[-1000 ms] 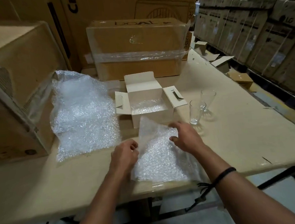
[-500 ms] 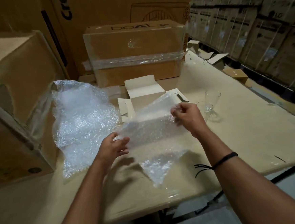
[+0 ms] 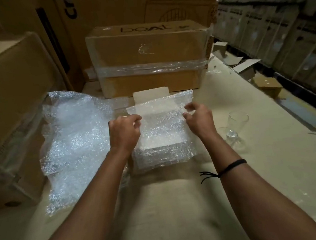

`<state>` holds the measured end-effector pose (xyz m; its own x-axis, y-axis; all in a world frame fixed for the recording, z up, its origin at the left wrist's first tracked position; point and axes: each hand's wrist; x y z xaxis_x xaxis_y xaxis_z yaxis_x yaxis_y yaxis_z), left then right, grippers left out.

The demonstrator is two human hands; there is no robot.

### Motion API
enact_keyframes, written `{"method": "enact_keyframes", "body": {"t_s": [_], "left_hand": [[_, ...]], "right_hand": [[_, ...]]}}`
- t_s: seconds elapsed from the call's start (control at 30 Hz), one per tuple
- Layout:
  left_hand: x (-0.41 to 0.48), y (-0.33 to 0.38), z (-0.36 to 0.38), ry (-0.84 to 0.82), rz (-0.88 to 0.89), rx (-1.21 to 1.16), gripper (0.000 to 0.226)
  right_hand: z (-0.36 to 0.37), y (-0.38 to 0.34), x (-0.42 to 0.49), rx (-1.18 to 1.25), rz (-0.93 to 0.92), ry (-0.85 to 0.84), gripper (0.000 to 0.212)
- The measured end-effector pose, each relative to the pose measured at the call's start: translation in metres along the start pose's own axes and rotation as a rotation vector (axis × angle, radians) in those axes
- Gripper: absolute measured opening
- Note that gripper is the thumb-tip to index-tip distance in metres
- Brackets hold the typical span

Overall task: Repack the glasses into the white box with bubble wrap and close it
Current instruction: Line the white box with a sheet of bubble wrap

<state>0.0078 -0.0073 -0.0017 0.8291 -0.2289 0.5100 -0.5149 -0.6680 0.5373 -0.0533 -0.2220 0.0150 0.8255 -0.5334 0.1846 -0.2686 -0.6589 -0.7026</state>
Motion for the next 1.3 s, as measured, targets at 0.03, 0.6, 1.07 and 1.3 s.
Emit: {"method": "enact_keyframes", "body": {"t_s": [0.03, 0.6, 1.07, 1.3], "left_hand": [[0.006, -0.002, 0.003, -0.068, -0.022, 0.078, 0.023], [0.032, -0.004, 0.028, -0.492, 0.057, 0.583, 0.035], [0.041, -0.007, 0.051, -0.711, 0.233, 0.585, 0.045], [0.05, -0.01, 0.044, -0.616, 0.303, 0.566, 0.045]], "right_hand": [[0.003, 0.0, 0.007, -0.075, -0.01, -0.05, 0.031], [0.034, 0.019, 0.036, -0.73, -0.363, -0.141, 0.04], [0.053, 0.005, 0.037, -0.987, -0.47, -0.599, 0.058], [0.052, -0.003, 0.056, -0.863, -0.559, -0.46, 0.054]]}}
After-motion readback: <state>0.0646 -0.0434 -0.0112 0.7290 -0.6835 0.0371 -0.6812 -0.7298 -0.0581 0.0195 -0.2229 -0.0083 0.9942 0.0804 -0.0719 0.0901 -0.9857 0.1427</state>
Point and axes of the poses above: each hand's wrist, its own x-axis towards the middle knuckle, its own z-axis out of the palm, y = z × x, and after that the axes turned 9 degrees about -x, right-handed
